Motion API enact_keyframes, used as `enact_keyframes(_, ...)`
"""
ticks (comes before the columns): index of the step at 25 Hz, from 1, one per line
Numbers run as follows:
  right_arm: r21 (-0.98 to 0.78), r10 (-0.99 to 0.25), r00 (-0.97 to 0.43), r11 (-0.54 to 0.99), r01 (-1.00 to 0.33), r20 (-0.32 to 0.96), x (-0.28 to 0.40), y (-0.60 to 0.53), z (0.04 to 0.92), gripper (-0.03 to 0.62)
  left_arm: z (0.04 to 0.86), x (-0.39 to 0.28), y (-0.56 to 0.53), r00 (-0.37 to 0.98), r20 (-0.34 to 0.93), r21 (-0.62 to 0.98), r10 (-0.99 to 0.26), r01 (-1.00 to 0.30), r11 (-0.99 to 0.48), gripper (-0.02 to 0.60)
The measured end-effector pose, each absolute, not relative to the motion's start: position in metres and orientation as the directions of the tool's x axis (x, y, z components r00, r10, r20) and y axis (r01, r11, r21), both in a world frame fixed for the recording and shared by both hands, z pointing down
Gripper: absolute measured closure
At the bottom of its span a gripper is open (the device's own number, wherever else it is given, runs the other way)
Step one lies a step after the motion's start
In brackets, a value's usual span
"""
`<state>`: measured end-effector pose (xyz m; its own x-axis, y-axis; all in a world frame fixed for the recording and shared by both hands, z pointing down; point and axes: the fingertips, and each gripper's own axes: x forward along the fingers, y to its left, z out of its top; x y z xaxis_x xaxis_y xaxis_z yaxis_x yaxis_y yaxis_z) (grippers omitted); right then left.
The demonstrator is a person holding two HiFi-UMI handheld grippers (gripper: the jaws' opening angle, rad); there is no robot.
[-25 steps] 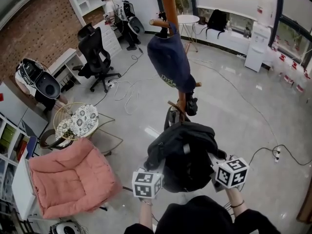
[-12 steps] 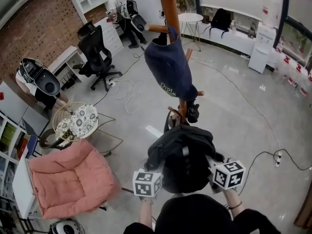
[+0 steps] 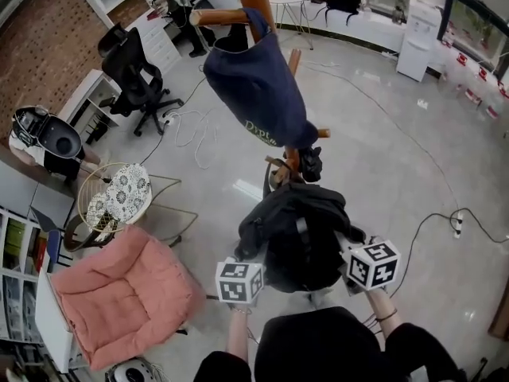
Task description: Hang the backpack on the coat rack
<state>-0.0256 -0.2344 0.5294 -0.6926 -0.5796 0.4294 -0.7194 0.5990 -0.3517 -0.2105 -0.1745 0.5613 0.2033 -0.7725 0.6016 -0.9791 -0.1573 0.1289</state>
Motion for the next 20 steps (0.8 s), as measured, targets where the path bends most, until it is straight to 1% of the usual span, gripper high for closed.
enact_keyframes(20,-0.350,-0.627,-0.632,0.527,-0.774,0.455,-0.033,-0.258,0.582,0.562,0.619,-0.221,-0.213,0.266,0.658,0.150,-0.704,-0.963,-0.224,0.448)
